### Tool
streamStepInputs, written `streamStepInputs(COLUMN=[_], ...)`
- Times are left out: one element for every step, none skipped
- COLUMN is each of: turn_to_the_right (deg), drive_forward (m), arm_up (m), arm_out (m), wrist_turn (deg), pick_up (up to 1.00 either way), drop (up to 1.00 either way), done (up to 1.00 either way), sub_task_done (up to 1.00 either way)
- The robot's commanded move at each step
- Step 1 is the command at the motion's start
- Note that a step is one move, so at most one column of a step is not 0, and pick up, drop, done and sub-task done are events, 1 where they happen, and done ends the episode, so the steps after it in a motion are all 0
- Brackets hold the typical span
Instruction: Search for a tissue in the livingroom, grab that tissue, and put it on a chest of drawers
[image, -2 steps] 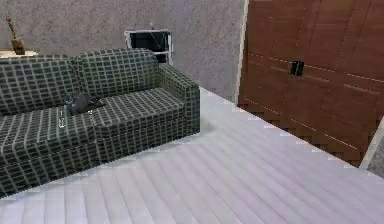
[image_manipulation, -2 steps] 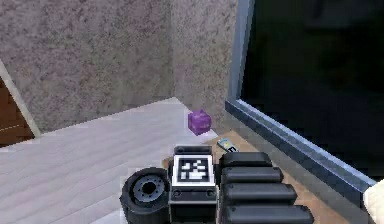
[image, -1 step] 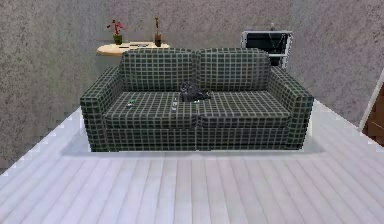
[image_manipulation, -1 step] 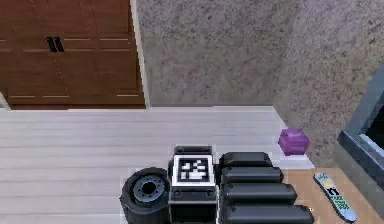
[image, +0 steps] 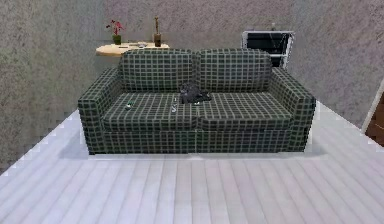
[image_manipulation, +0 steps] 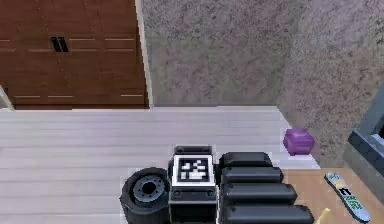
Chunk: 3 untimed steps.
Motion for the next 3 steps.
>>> streamStepInputs(turn_to_the_right=[-45.0, -24.0, 0.0], drive_forward=[0.00, 0.00, 1.00], arm_up=[0.00, 0.00, 0.00], arm_out=[0.00, 0.00, 0.00], wrist_turn=[0.0, 0.0, 0.0], pick_up=[0.00, 0.00, 0.00], drop=[0.00, 0.00, 0.00], done=[0.00, 0.00, 0.00], sub_task_done=[0.00, 0.00, 0.00])
